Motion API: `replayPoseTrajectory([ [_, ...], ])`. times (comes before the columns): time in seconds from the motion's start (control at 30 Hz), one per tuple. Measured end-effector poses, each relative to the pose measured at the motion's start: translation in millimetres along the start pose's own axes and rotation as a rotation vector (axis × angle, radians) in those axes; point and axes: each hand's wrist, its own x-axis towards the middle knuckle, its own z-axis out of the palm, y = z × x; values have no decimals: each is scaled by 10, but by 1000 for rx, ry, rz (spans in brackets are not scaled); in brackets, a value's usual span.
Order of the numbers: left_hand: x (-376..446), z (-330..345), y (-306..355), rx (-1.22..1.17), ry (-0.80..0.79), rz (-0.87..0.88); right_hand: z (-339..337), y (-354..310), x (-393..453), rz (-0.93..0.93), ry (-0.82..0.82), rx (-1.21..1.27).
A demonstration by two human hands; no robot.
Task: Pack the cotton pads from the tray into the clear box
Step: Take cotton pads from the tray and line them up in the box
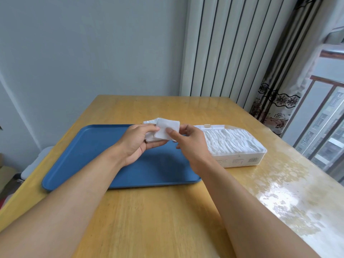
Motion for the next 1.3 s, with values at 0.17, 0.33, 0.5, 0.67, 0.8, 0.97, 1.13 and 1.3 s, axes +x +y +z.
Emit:
replayPoseTrajectory([
  [0.17, 21, -46, -13, 49, 33, 37, -48, -94, 1, -100, 108, 128],
  [0.33, 18, -48, -52, 39, -40, -20, -51, -85, -23, -284, 233, 22],
  [0.5, -8, 32, -60, -1, -137, -83, -3, -30, -69, -413, 146, -91],
  [0.67, -5, 34, -39, -38, -182, -97, 57, 112, -54, -491, 86, -353],
  [0.8, 1, 18, -13, -63, -155, -97, 59, 132, -48, -584, 73, -397],
  [0.97, 22, -3, 5, -106, -143, -88, 52, 159, -6, -708, 26, -522],
  [1.13, 11, 30, -15, -55, -54, -26, 54, 115, -44, -618, 7, -448],
  [1.3, 45, -1, -17, -27, -37, 2, 78, -1, -75, -208, 79, -224],
])
